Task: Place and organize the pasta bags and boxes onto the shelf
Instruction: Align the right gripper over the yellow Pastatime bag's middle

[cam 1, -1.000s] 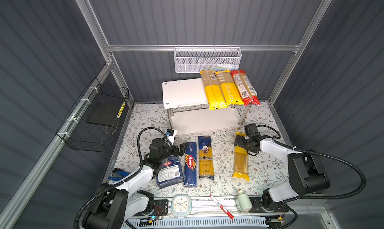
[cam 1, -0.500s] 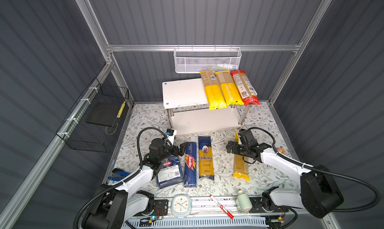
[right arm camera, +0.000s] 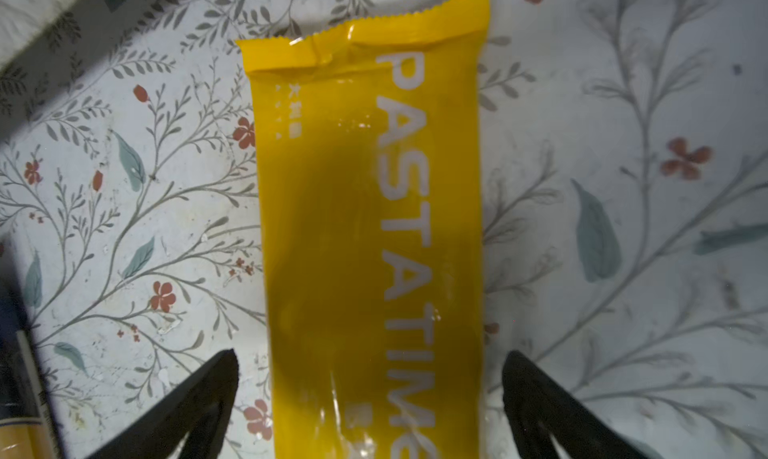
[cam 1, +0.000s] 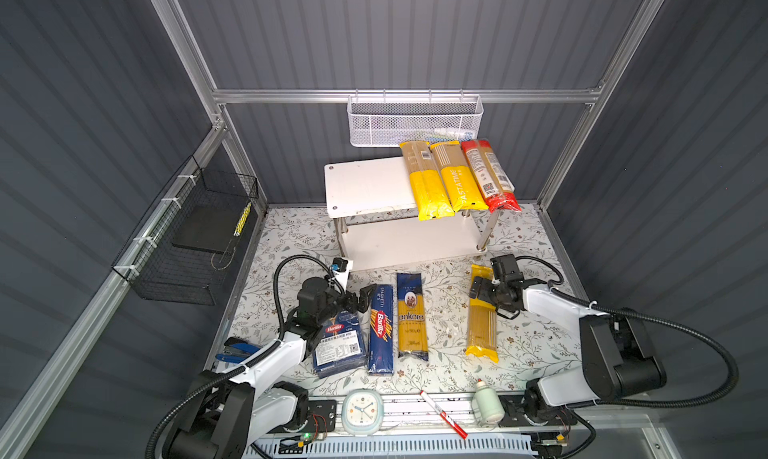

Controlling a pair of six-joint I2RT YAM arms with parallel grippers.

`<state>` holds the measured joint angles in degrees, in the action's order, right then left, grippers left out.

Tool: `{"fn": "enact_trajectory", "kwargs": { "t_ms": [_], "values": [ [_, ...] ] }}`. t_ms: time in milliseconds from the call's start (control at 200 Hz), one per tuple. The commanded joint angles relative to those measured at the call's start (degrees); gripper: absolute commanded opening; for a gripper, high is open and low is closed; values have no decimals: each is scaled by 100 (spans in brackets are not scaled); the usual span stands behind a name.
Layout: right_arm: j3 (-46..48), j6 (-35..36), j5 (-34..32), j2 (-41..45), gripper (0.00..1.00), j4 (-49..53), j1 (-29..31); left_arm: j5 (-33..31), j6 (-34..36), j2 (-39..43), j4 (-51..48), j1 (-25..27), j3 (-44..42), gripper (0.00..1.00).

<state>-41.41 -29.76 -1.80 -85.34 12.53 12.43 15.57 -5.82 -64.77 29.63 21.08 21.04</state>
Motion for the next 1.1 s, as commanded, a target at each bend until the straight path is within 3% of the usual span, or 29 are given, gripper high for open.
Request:
{"fn": "enact_trajectory", "kwargs": {
  "t_ms": [0, 345, 655, 815, 995, 1095],
  "values": [
    [-193, -23, 250, -90, 99, -114, 161, -2, -76, 43, 56, 10, 52, 99],
    [-359, -208, 499, -236, 99, 22, 1064, 3, -59, -17, 89, 10, 40, 99],
    [-118, 739, 809, 578, 98, 706, 1145, 78, -51, 127, 160, 10, -38, 99],
    [410, 625, 391, 1047, 99, 548, 1239, -16, -56, 93, 157, 10, -54, 99],
    [618, 356, -518, 1103, 99, 556, 1566, 16, -33, 12, 131, 10, -5, 99],
    [668, 348, -607, 1039, 99, 476, 1668, 3, -33, 56, 140, 10, -29, 99]
  ]
}}
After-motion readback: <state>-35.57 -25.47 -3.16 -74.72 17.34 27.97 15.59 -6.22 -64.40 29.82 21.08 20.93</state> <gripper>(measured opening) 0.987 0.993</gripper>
